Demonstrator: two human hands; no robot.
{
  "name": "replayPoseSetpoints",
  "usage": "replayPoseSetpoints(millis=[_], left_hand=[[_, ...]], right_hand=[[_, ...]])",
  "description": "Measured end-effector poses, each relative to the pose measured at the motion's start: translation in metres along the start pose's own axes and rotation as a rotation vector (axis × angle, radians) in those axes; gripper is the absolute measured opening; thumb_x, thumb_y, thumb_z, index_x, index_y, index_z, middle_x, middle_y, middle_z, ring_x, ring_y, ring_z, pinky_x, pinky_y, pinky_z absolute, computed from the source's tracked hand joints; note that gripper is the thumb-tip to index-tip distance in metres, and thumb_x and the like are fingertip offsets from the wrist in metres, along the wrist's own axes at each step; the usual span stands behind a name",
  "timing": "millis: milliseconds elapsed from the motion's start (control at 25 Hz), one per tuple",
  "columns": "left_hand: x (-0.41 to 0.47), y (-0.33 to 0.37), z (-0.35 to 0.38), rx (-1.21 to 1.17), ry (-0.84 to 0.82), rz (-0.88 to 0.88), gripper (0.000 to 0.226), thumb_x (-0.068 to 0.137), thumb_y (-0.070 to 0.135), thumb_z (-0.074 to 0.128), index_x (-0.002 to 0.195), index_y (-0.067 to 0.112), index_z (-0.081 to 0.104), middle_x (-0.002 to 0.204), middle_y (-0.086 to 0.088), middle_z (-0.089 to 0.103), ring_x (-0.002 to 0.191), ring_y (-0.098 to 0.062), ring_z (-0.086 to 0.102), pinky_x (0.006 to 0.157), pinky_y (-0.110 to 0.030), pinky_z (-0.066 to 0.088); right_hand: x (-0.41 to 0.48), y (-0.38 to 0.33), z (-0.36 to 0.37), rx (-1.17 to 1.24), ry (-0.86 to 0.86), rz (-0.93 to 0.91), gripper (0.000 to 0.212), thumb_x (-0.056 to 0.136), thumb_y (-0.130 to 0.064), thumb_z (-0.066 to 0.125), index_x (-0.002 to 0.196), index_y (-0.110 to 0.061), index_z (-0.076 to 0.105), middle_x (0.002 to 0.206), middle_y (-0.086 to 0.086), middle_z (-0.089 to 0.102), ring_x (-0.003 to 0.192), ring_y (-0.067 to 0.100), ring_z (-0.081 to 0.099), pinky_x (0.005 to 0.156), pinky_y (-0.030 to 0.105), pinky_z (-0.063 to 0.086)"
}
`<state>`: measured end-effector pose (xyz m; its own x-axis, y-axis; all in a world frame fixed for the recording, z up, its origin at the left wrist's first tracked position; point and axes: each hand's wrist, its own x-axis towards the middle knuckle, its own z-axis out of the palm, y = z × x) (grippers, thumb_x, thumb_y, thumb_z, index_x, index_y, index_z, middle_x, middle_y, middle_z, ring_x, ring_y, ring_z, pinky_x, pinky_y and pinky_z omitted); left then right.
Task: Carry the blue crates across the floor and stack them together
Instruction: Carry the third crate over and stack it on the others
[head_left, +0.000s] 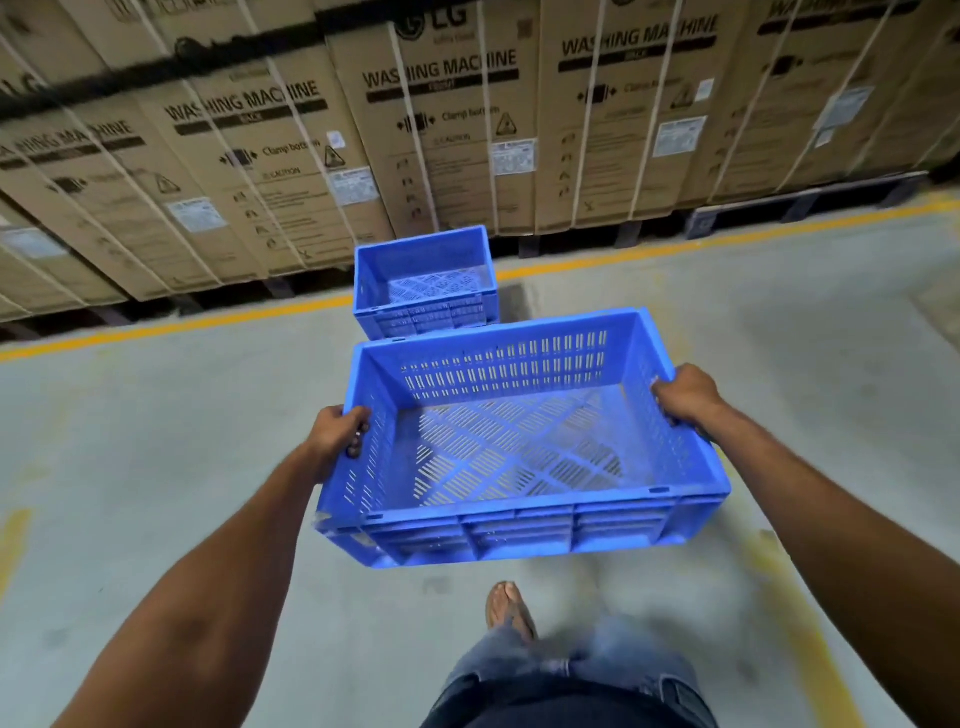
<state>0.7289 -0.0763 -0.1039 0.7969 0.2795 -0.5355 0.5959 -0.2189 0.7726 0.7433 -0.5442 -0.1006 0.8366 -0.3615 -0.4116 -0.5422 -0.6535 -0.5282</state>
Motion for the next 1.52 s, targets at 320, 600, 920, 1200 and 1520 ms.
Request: replayPoseSetpoints(millis=[320,600,920,1200,1520], left_hand=[[0.143,0.07,-0.022,0.101,0.115,-0.047,0.03,0.099,0.008,0.051,0.069,0.007,0.045,0.066,-0.011,0.04,0.046,-0.018,0.032,0.037,-0.017,0.028],[0.239,0.086,-0.038,0.115,0.122,-0.132,0.027,0.1,0.008,0.048,0.073,0.006,0.046,0.061,-0.012,0.042,0.048,-0.019,0.035,0.047,-0.028,0.031],[0.415,0.081,-0.068,0.252,0.205,-0.097,0.013,0.097,0.014,0.05,0.089,0.004,0.049,0.08,-0.023,0.06,0.053,-0.025,0.047,0.05,-0.032,0.04],[0.618,0.124,-0.083,0.261,0.262,0.072,0.015,0.09,0.016,0.05,0.085,0.004,0.057,0.074,-0.016,0.065,0.048,-0.023,0.054,0.047,-0.035,0.048],[0.796,0.151,-0.058,0.207,0.275,0.309,0.022,0.086,-0.002,0.045,0.067,0.008,0.045,0.056,-0.012,0.049,0.023,-0.005,0.035,0.033,-0.009,0.029]], right_hand=[[0.162,-0.144,0.03,-0.114,-0.016,-0.065,0.03,0.096,-0.023,0.055,0.106,0.004,0.063,0.091,0.028,0.071,0.08,0.036,0.069,0.066,0.029,0.043],[0.254,-0.213,0.079,-0.191,-0.07,-0.046,0.038,0.099,-0.027,0.053,0.12,0.005,0.06,0.126,0.03,0.061,0.114,0.042,0.061,0.088,0.038,0.049],[0.327,-0.274,0.19,-0.24,0.003,-0.008,0.036,0.1,-0.025,0.051,0.11,0.009,0.057,0.119,0.036,0.06,0.112,0.048,0.059,0.09,0.045,0.048],[0.48,-0.367,0.246,-0.247,0.18,-0.151,0.035,0.098,-0.023,0.054,0.111,0.009,0.058,0.118,0.036,0.06,0.11,0.047,0.061,0.087,0.044,0.05],[0.644,-0.428,0.305,-0.504,0.308,-0.362,0.025,0.089,-0.007,0.065,0.098,0.016,0.066,0.108,0.034,0.065,0.103,0.045,0.066,0.079,0.044,0.054]])
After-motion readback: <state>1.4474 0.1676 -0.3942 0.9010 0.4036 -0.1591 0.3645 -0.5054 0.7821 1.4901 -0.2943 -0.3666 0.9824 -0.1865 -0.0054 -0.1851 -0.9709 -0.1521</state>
